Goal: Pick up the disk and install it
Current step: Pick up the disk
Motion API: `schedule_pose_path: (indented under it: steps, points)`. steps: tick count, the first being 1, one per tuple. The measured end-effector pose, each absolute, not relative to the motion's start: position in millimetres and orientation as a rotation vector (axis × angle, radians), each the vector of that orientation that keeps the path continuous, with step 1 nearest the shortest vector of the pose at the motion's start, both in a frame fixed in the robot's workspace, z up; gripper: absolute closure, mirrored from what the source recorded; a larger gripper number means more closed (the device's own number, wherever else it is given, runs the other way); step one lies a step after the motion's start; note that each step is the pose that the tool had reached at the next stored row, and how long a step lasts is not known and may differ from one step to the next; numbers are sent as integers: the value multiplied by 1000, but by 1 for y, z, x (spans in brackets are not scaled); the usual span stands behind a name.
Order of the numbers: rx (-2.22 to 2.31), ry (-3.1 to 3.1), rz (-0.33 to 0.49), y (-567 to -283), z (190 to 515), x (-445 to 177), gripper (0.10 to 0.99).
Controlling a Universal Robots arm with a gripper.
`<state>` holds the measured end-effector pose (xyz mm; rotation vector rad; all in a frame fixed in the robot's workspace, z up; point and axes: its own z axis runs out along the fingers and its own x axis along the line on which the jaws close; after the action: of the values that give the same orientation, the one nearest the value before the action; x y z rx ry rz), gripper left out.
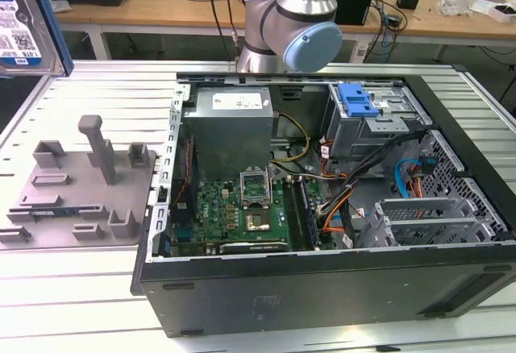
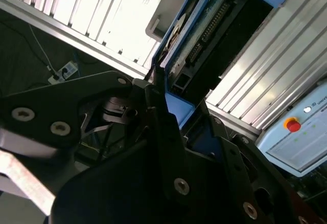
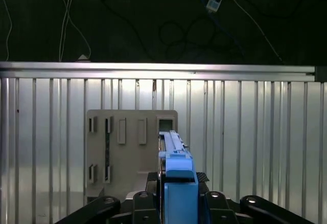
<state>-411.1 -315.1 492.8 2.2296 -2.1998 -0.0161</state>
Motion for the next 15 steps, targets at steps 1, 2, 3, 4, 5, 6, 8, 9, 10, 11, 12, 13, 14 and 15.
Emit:
schedule_pose_path:
  steps: [1, 2, 3, 4, 5, 6, 8, 9, 10, 11, 12, 13, 14, 15]
  points:
    - [2230, -2200, -16, -315, 493, -411, 718]
    - [2230, -2200, -16, -315, 493, -411, 718]
    - [2230, -2200, -16, -315, 493, -411, 718]
    - [2230, -2199, -16, -315, 493, -411, 718]
    - [2230, -2199, -16, -315, 493, -411, 718]
    - [2230, -2199, -16, -315, 493, -411, 718]
    - [2230, -2199, -16, -315, 493, -411, 718]
    - [2231, -2199, -16, -315, 493, -411, 718]
    - [2230, -2199, -16, -316, 493, -411, 718]
    - [2230, -2199, -16, -317, 493, -410, 718]
    - [2230, -2199, -16, -320, 493, -408, 718]
    - [2230, -2199, -16, -326, 493, -403, 718]
    - [2230, -2198, -17, -332, 494, -398, 718]
    - [2230, -2199, -17, -336, 494, -396, 718]
